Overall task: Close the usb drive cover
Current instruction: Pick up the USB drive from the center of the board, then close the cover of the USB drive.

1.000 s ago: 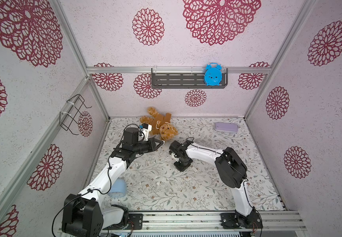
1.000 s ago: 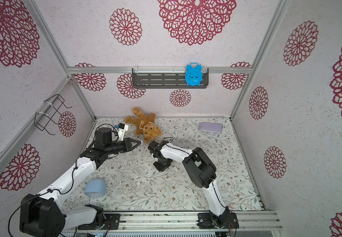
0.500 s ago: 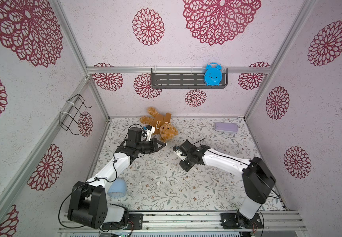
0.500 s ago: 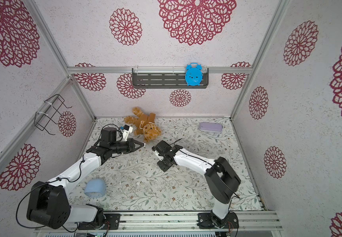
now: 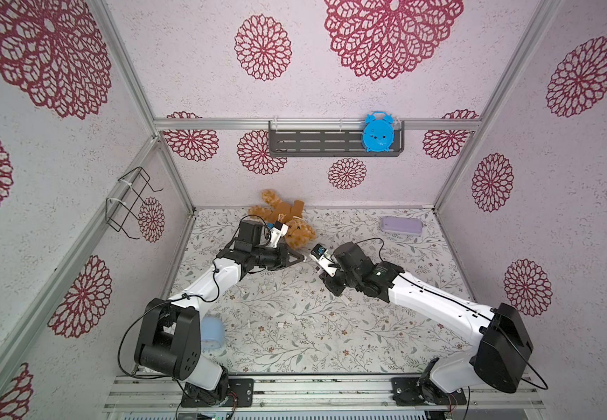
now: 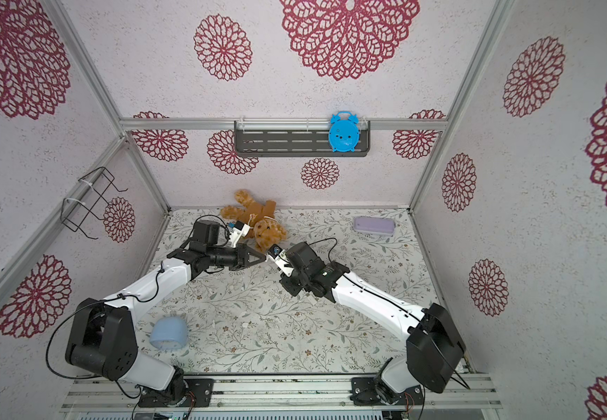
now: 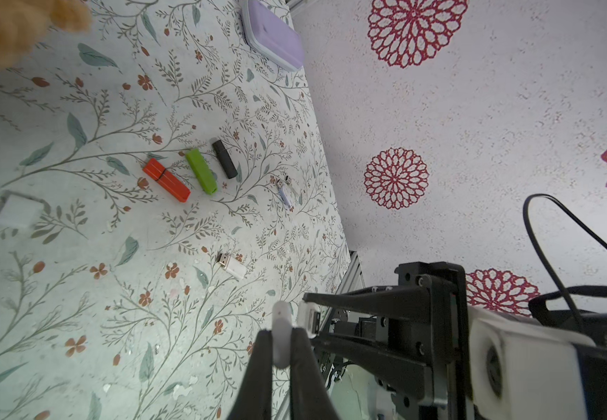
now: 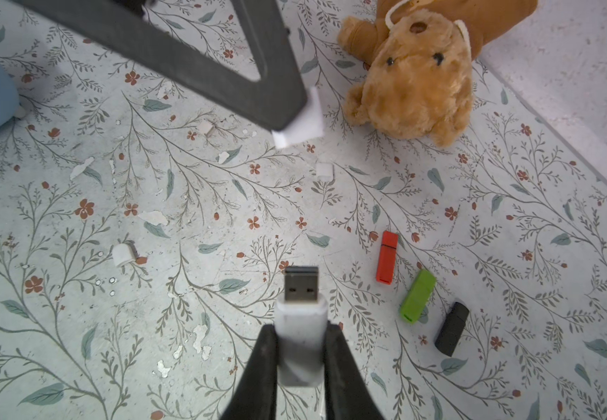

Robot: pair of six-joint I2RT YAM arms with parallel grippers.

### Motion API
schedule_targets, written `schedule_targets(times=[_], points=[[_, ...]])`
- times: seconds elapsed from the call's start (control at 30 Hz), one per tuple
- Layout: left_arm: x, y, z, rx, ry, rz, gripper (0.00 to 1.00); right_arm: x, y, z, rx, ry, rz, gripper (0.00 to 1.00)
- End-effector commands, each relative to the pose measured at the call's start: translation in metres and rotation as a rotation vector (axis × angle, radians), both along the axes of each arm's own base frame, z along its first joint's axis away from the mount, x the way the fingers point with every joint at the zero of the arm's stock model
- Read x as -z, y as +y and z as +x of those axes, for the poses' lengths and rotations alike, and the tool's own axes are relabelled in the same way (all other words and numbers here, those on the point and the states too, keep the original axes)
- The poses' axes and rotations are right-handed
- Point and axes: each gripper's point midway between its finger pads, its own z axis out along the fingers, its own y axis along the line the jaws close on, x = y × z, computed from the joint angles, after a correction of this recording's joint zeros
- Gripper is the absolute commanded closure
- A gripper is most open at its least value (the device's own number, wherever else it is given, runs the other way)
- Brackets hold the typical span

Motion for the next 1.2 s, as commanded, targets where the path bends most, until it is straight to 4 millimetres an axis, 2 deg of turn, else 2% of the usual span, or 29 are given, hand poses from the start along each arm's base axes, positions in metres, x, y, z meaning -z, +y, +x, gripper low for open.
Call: schedule_targets(times=[0.0, 0.33, 0.57, 0.93, 1.17], points=[[-0.007, -0.007, -0.001, 0.038, -0.021, -0.012, 0.93, -0.019, 0.011, 0.006, -0.014, -0.045, 0.031, 0.83], [-0.008, -0.017, -0.016, 0.132, -0.019, -0.008, 0.93, -0.010, 0.015, 0.011, -0.027, -0.041, -0.016, 0.82], [-0.003, -0.017, -0.019, 0.149, -0.007, 0.023, 0.93, -0.019, 0.018, 0.012, -0.040, -0.061, -0.006, 0.83], [0.000, -0.022, -0.021, 0.165, -0.004, 0.035, 0.93, -0.022, 0.020, 0.011, -0.048, -0.069, -0.009, 0.83], [0.004, -0.023, -0.020, 0.166, 0.001, 0.041, 0.93, -0.034, 0.024, 0.009, -0.058, -0.089, 0.027, 0.83]])
